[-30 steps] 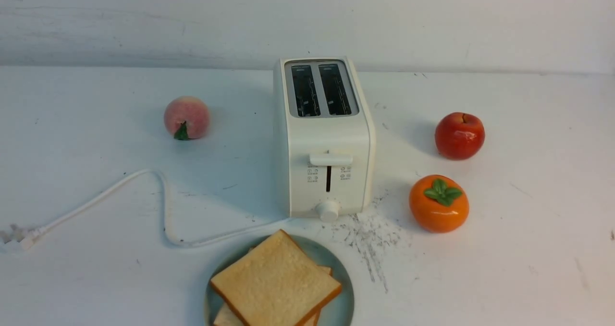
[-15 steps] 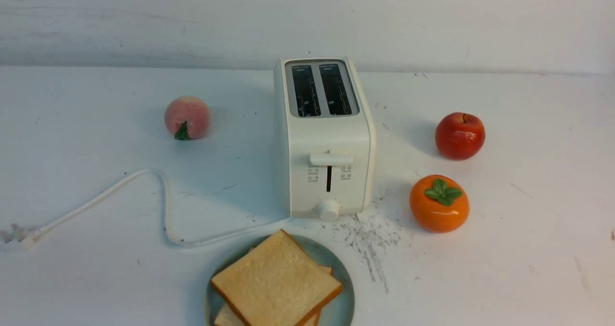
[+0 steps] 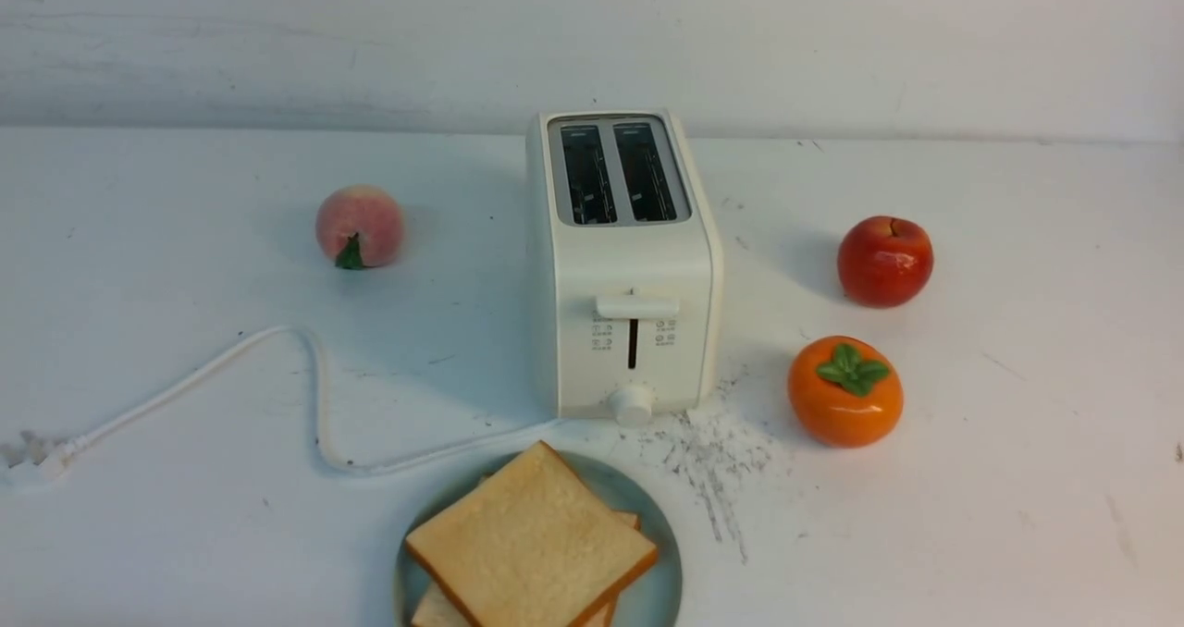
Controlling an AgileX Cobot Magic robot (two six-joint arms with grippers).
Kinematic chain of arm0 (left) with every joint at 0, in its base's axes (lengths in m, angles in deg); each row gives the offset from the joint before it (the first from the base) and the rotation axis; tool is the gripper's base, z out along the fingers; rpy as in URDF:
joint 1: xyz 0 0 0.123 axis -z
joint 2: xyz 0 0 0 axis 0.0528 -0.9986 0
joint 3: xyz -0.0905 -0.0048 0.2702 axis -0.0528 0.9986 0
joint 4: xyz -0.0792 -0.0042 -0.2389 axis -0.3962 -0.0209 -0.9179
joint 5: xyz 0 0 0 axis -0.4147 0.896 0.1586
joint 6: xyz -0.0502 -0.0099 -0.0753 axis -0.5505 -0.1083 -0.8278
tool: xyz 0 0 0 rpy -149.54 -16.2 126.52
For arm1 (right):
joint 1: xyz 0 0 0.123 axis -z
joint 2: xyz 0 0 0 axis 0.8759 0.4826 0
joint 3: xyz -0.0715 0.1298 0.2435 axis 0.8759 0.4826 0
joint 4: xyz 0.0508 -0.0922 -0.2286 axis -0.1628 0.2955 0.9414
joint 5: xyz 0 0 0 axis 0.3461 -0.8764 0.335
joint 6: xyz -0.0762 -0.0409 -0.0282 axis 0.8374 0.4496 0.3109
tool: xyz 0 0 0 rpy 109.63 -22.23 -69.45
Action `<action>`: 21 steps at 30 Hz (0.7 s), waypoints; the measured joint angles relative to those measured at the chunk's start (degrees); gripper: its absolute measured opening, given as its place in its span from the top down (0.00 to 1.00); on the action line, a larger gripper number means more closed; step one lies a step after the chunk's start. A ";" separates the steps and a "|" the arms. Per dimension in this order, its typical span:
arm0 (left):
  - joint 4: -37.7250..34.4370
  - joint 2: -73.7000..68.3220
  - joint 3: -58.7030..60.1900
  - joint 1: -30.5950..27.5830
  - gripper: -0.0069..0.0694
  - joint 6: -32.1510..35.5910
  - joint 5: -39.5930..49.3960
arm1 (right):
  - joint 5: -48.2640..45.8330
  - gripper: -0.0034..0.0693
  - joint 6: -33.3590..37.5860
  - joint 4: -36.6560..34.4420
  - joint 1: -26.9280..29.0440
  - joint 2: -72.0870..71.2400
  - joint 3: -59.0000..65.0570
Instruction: Take toasted bread from bread machine on white table place on plate.
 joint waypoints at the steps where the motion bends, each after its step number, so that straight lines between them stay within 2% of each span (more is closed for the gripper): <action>1: -0.55 0.00 0.06 -0.07 0.86 2.08 1.09 | 0.00 0.87 0.00 0.00 0.00 0.00 0.00; 6: -2.91 0.00 0.11 -0.12 0.86 5.72 1.48 | 0.00 0.86 0.00 0.00 0.00 0.00 0.00; 21: -3.72 0.00 0.11 -0.12 0.84 6.24 1.56 | -0.42 0.84 0.00 0.00 0.00 0.00 0.00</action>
